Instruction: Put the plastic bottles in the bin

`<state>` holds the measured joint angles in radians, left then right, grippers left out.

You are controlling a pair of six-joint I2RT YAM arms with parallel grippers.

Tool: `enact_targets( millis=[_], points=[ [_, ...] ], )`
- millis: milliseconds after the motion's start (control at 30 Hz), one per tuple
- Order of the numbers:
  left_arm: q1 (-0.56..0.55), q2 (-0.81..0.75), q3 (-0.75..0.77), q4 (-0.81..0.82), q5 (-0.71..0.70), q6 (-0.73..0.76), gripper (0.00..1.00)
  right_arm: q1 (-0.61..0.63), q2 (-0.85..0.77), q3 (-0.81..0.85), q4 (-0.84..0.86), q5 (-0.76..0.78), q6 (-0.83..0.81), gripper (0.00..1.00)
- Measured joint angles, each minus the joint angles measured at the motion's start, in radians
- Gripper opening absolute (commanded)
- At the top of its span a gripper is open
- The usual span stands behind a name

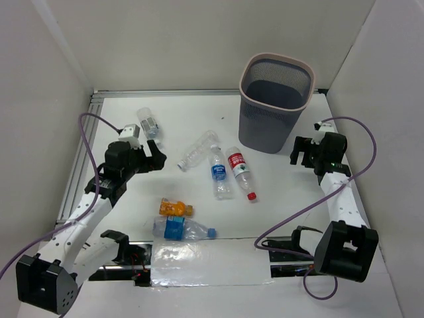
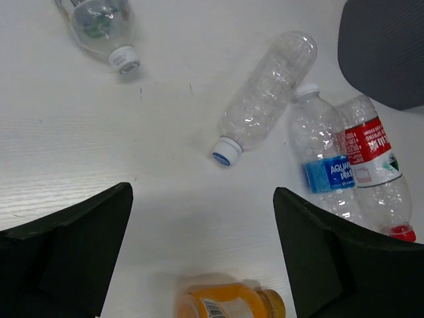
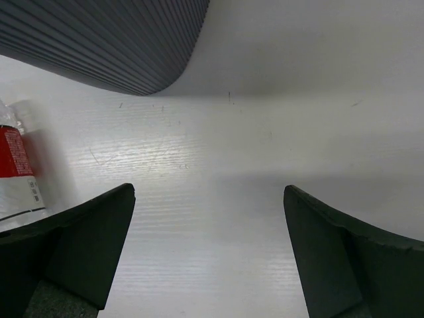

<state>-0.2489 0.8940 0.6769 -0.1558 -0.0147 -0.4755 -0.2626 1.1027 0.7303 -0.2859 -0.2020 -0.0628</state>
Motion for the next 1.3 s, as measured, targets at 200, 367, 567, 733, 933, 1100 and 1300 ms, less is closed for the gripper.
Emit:
enact_targets(
  millis=[200, 367, 567, 733, 933, 1100, 1300],
  points=[
    [-0.034, 0.03, 0.0, -0.035, 0.05, 0.001, 1.0, -0.002, 0.0, 0.0, -0.022, -0.039, -0.079, 1.0],
    [-0.111, 0.031, 0.0, -0.057, 0.062, 0.005, 1.0, -0.037, 0.001, 0.002, -0.056, -0.027, -0.161, 1.0],
    [-0.218, 0.058, 0.032, -0.093, 0.061, 0.025, 0.91, -0.089, 0.029, 0.003, -0.112, -0.019, -0.282, 1.0],
    [-0.309, 0.091, 0.054, -0.115, 0.053, 0.023, 0.53, -0.105, 0.021, 0.003, -0.193, -0.12, -0.409, 0.75],
    [-0.407, 0.148, 0.055, -0.132, -0.006, -0.008, 0.79, -0.067, 0.019, 0.011, -0.354, -0.374, -0.617, 0.52],
    [-0.474, 0.191, 0.069, -0.174, -0.07, -0.033, 0.92, 0.171, 0.05, 0.077, -0.358, -0.441, -0.598, 1.0],
    [-0.533, 0.187, 0.08, -0.225, -0.126, -0.08, 0.92, 0.393, 0.134, 0.095, -0.23, -0.389, -0.399, 1.0]
  ],
)
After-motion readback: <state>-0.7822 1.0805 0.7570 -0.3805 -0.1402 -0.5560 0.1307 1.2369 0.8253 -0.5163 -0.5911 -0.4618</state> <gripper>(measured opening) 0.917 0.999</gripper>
